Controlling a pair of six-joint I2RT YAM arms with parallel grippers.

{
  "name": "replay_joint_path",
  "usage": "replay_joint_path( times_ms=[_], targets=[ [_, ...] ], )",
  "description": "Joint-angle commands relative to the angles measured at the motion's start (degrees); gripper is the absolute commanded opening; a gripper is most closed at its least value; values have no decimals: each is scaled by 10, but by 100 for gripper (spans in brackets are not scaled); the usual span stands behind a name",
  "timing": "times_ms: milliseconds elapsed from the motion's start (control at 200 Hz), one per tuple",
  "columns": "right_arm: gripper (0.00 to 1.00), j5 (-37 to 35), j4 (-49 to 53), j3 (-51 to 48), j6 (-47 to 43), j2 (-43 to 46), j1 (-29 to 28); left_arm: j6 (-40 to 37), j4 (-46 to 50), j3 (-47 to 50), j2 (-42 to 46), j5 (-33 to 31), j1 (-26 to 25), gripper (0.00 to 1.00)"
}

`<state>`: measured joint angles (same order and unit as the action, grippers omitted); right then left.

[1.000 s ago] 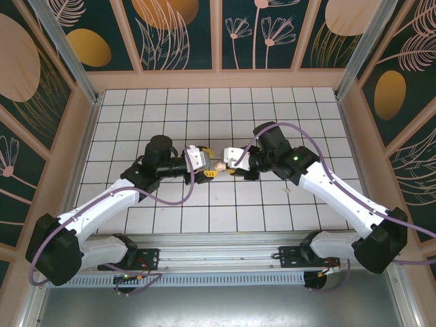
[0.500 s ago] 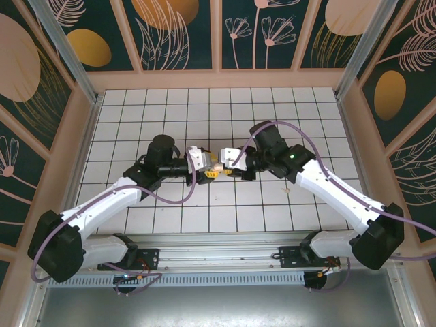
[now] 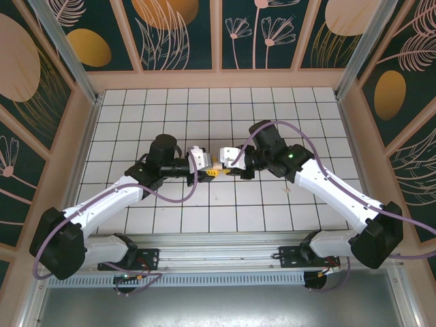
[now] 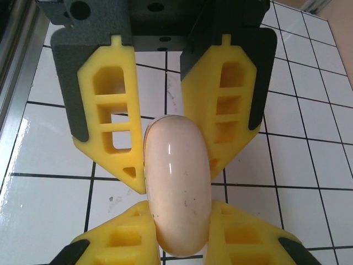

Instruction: Insert wireless bluetooth earbuds into charging case

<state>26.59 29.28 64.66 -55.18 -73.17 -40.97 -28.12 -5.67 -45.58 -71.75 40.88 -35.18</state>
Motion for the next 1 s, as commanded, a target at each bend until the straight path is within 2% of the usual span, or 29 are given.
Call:
replay_joint_path(
  times_ms=[0,70,190,295,596,996],
  targets=[
    [14,18,-9,17,-6,9,-6,-3,0,-20,-4,2,1,26],
    [16,15,-14,15,-1,13,-6,-3,0,-19,-2,0,1,25],
    [29,9,-39,0,12,24,-5,-3,0,-18,0,2,2,25],
    [33,10,-55,-7,22,30,-2,-2,-1,-18,0,5,1,25],
    [34,35,-98,-19,42,48,25,-7,11,-20,6,1,1,25],
    [33,17,-141,-39,69,58,51,-3,5,-18,7,7,1,25]
  ],
)
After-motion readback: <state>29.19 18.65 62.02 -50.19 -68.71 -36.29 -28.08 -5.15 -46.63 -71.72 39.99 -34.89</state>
